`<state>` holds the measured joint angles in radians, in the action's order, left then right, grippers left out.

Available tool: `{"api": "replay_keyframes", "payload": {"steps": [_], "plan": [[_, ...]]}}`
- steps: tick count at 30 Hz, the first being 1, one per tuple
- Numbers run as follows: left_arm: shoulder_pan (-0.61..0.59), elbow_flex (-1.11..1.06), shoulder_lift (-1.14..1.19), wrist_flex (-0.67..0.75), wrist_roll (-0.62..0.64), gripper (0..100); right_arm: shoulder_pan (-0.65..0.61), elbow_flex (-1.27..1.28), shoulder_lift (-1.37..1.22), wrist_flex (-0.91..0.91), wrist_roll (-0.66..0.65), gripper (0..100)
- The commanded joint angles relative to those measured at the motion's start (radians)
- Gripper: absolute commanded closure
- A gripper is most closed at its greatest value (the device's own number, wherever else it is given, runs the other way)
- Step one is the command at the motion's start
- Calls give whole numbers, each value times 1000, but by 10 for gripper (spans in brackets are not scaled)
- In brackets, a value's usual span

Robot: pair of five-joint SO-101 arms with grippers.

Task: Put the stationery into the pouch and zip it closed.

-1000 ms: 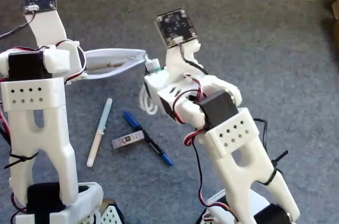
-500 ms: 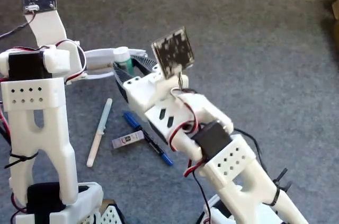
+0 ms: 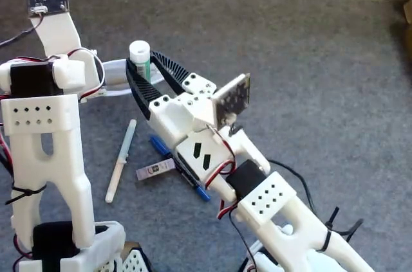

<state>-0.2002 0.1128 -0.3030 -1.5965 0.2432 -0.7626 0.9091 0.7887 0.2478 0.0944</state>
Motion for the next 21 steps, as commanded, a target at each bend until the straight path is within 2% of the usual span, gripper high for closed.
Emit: {"api": "replay_keyframes", "payload": {"steps": [1, 8, 21], "plan": [[15, 58, -7, -3, 8, 993, -10, 25, 31, 159, 11, 994], [15, 58, -7, -3, 8, 993, -27, 125, 1, 348, 11, 994], [15, 22, -10, 6, 8, 993, 31, 105, -369, 657, 5, 994]]}}
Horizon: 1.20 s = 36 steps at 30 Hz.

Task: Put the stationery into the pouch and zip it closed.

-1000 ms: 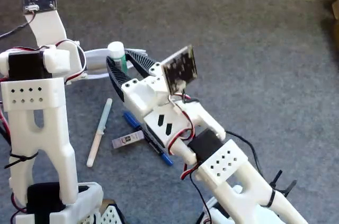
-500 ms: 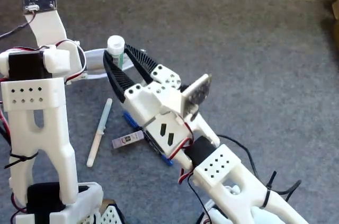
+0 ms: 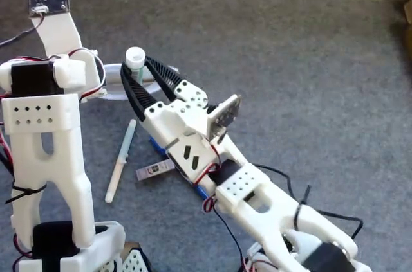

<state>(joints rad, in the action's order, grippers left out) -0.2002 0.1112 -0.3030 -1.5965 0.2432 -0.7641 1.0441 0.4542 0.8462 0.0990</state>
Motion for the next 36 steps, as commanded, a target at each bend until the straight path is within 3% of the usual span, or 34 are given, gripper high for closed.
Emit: {"api": "replay_keyframes", "payload": {"steps": [1, 15, 22, 28, 36], "plan": [[15, 24, -10, 6, 8, 993, 42, -42, -51, 70, 0, 994], [15, 24, -8, 6, 6, 993, 70, -140, -196, 76, 0, 994], [15, 24, -8, 6, 6, 993, 44, -85, -159, 71, 5, 867], [15, 24, -7, 6, 6, 993, 21, -5, -36, 70, 5, 864], [15, 22, -7, 6, 6, 993, 21, 25, 203, -217, 8, 864]]}}
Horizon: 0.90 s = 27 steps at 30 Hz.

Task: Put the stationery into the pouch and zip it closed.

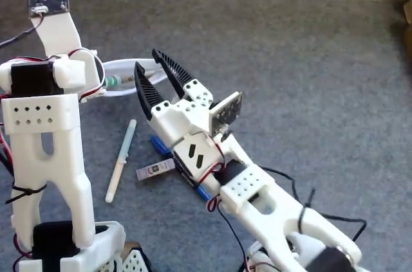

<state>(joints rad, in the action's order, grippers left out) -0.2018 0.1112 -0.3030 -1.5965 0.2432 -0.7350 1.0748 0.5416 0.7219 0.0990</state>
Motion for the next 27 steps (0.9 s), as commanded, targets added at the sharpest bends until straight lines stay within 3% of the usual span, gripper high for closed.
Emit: {"api": "replay_keyframes", "payload": {"steps": [1, 16, 21, 27], "plan": [[16, 22, -7, 6, 6, 993, -10, -4, 148, -133, 8, 864], [-45, 22, -8, 6, 6, 993, -10, -15, 492, -881, 0, 863], [-50, 22, -13, 6, 11, 993, -51, -36, 490, -966, -3, 862], [-99, 27, -15, 6, 14, 993, -116, -35, 489, -1049, -117, 862]]}}
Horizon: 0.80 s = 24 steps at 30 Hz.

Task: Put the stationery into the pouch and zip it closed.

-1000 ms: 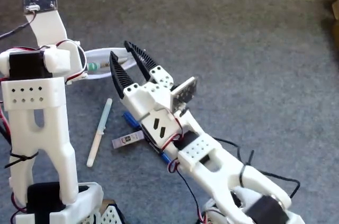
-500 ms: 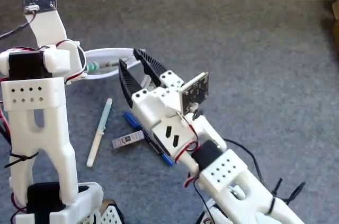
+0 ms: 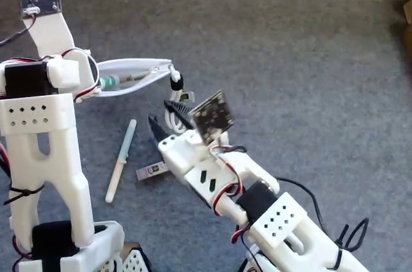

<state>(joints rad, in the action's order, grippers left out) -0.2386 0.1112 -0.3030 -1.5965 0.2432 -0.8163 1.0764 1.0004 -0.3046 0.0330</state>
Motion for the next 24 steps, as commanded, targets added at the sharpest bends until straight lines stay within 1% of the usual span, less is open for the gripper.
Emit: {"api": "replay_keyframes", "payload": {"steps": [1, 5, 8, 12, 16, 19, 24], "plan": [[-82, 30, -15, 6, 14, 993, -50, -36, 30, -30, -55, 862], [-124, 30, -16, 6, 14, 993, -96, -36, 28, -62, -64, 862], [-131, 30, -16, 6, 14, 993, -102, -36, 5, -62, -81, 862], [-131, 24, -16, 6, 14, 993, -102, -42, -125, -62, -81, 862], [-131, 24, -16, 6, 14, 993, -101, -108, -275, -71, -81, 862], [-133, 24, -16, 6, 14, 993, -101, -168, -372, -148, -81, 862], [-148, 22, -15, 6, 14, 993, -102, -309, -481, -337, -83, 860]]}}
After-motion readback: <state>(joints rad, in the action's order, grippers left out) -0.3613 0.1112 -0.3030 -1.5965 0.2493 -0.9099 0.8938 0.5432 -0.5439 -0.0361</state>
